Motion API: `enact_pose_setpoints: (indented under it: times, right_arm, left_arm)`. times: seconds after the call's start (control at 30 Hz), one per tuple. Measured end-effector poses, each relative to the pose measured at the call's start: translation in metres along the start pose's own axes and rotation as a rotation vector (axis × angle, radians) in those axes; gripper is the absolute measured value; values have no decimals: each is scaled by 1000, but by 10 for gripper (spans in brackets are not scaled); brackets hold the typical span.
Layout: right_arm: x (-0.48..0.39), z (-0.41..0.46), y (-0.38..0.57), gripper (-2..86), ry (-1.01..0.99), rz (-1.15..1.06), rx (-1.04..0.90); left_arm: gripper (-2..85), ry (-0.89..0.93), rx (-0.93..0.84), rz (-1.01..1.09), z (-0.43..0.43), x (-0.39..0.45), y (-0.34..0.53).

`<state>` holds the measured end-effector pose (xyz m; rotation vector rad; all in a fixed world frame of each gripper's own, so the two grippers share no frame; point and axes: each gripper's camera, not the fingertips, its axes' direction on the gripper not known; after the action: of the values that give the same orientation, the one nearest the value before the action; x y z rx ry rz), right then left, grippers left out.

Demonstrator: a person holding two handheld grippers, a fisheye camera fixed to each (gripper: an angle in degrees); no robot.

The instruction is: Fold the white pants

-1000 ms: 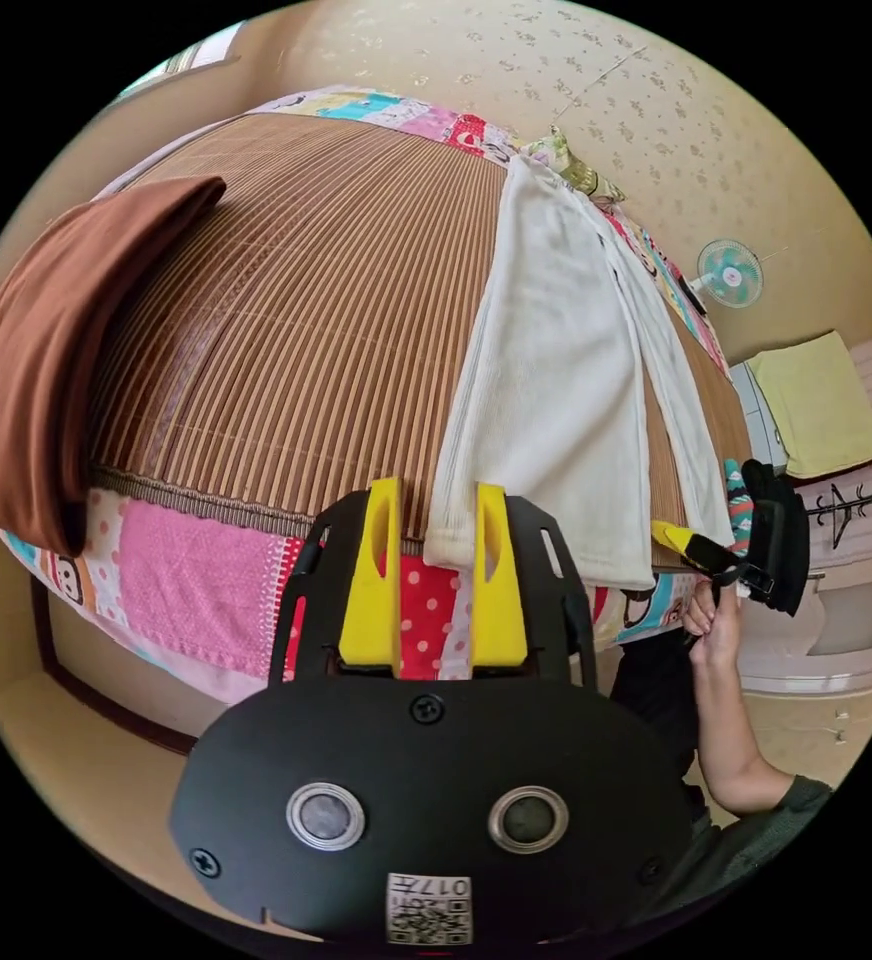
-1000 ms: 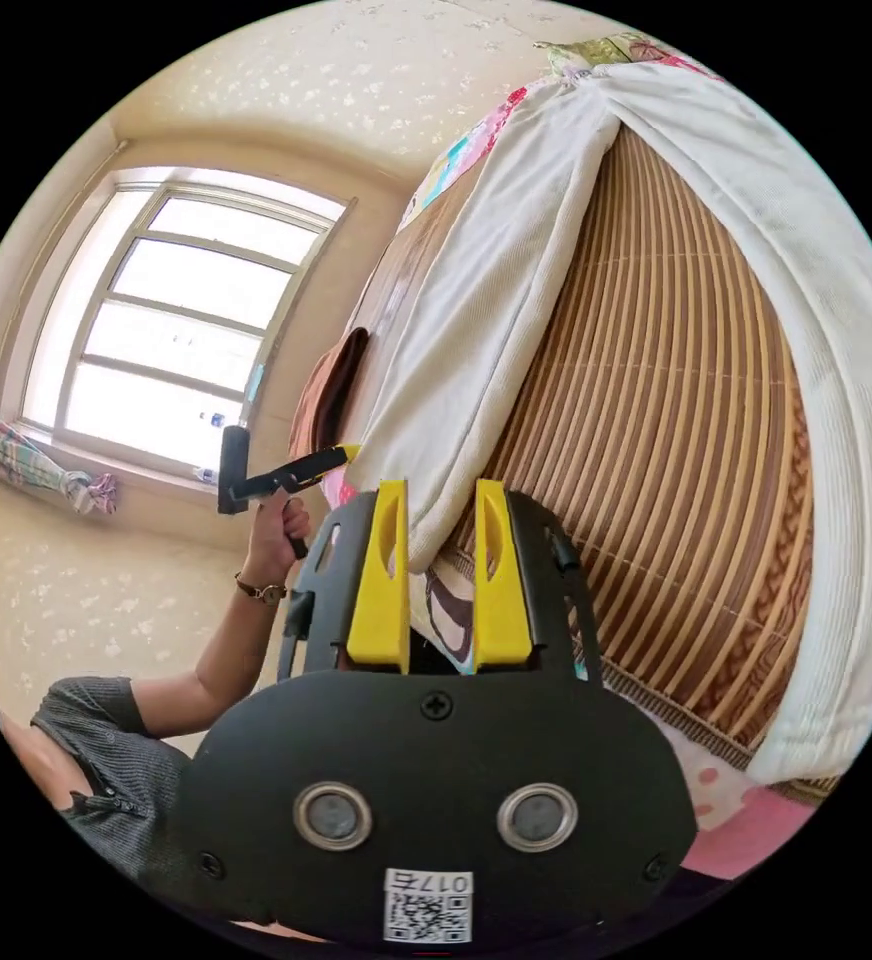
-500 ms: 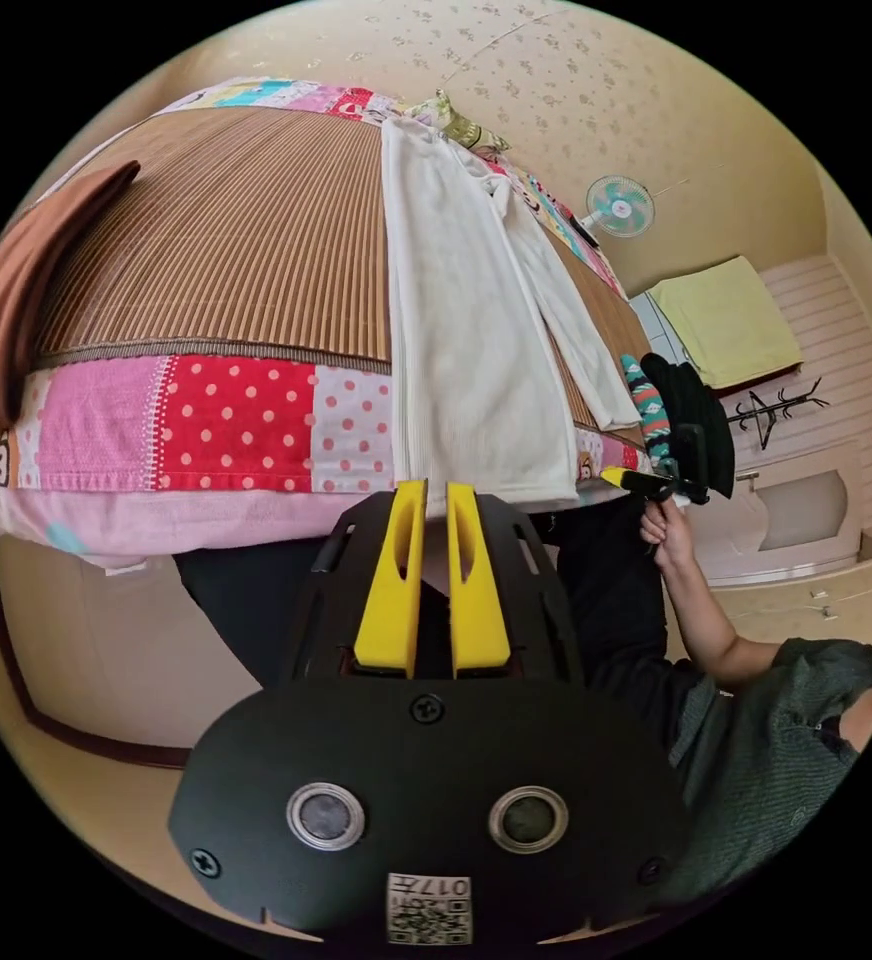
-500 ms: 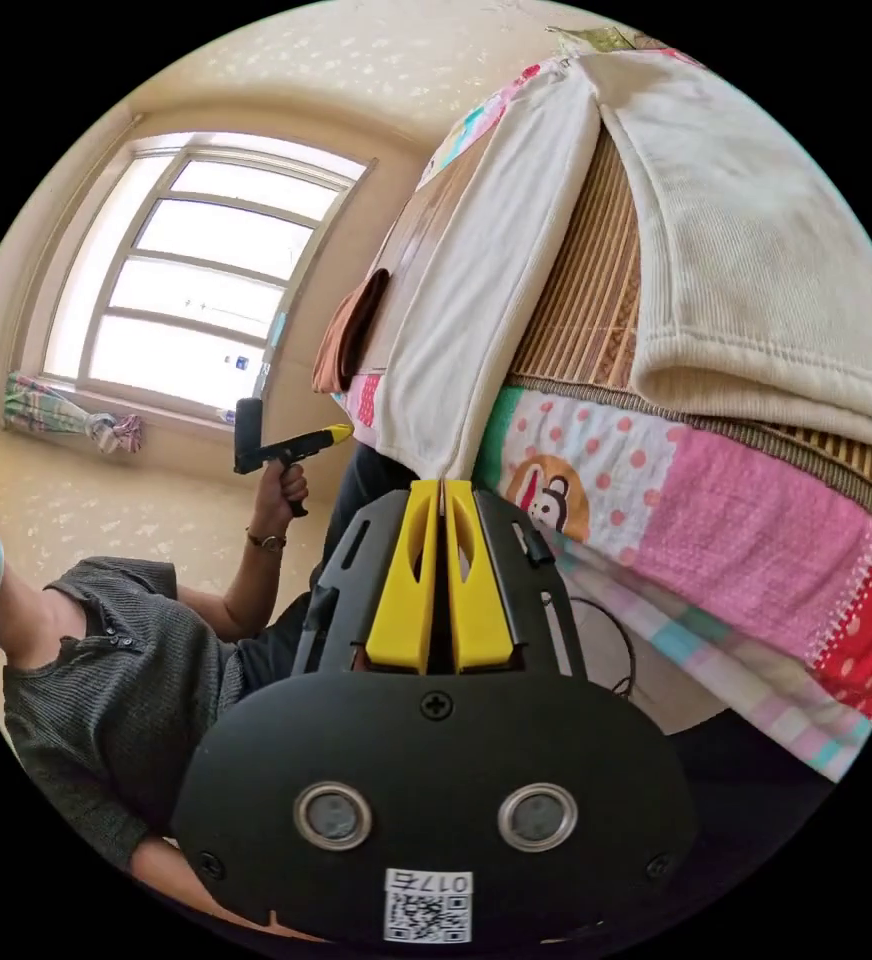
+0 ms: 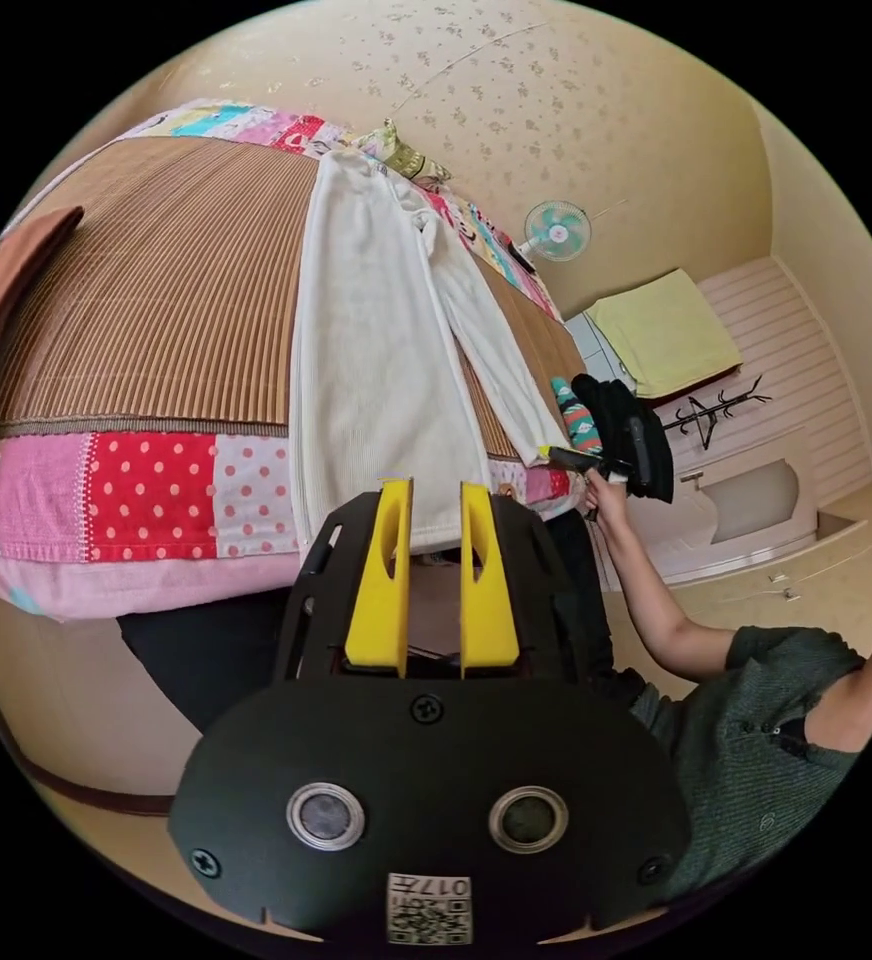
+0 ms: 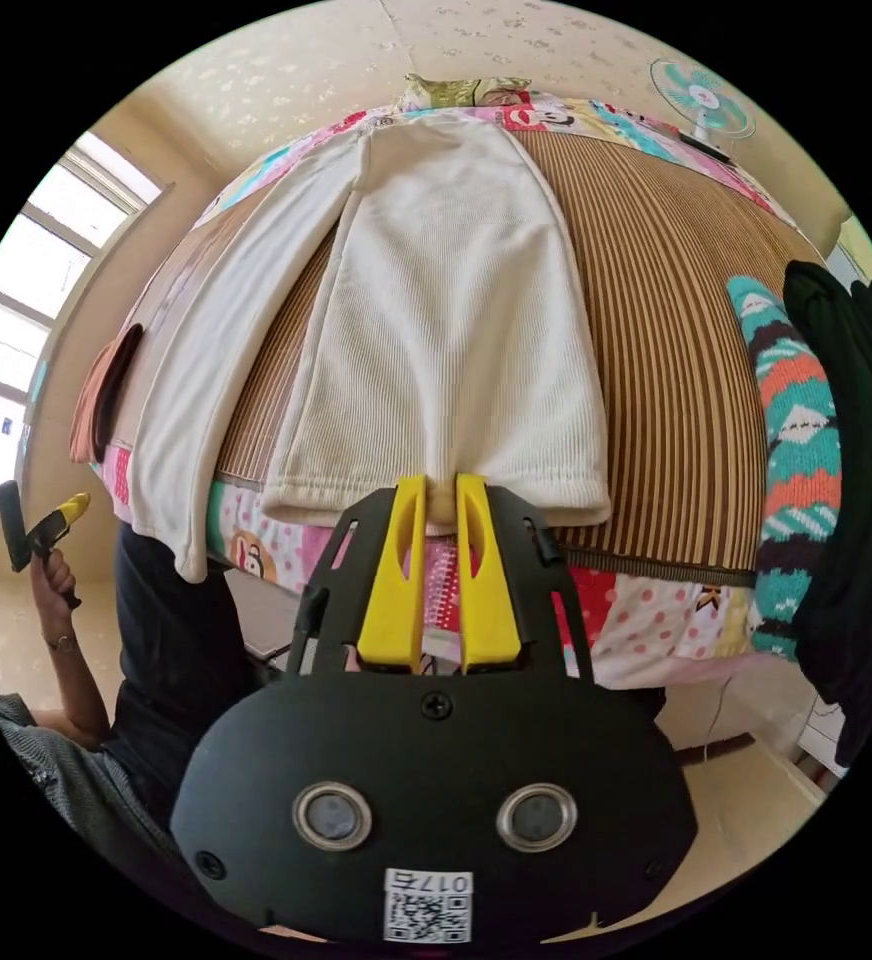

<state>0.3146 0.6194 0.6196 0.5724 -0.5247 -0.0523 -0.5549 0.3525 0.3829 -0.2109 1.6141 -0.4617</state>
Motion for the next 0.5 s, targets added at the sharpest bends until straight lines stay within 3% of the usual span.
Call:
enact_pose_setpoints:
  times: [0.23,0.43,0.5]
  right_arm:
    - [16,-12,60,39,-91,30,-42]
    - [47,-30,99,47,-319,157,91]
    - [61,-46,121,51,-471,153,214]
  left_arm:
    - [102,50,-206,162,93,49,7]
    - [137,-36,-285,231,174,75,-10]
    - [136,-71,-274,234,190,77,-15]
